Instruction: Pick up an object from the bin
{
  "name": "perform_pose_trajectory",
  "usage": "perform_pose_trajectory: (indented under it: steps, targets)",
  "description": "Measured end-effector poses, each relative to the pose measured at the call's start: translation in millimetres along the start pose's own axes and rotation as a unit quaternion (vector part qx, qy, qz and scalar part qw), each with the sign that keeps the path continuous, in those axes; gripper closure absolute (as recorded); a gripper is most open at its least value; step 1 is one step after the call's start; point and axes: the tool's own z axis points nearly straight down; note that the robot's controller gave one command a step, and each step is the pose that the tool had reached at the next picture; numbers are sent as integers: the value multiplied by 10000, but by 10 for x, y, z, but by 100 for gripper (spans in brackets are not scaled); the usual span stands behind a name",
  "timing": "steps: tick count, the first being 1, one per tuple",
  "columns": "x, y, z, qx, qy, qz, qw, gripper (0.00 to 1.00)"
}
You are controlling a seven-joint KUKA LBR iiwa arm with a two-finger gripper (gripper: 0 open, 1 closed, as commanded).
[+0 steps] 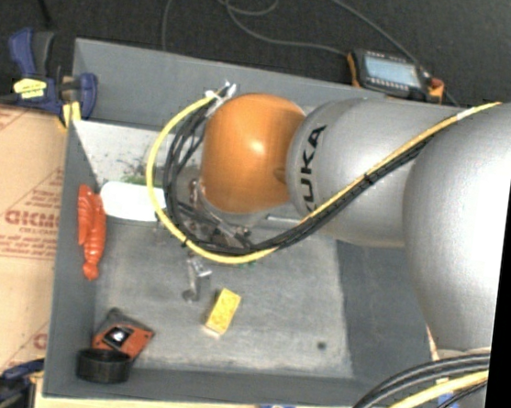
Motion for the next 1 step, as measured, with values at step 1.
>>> perform_pose_trajectory:
  steps: [1]
  targets:
    - [112, -86, 25, -1, -10, 1175, 9931, 0]
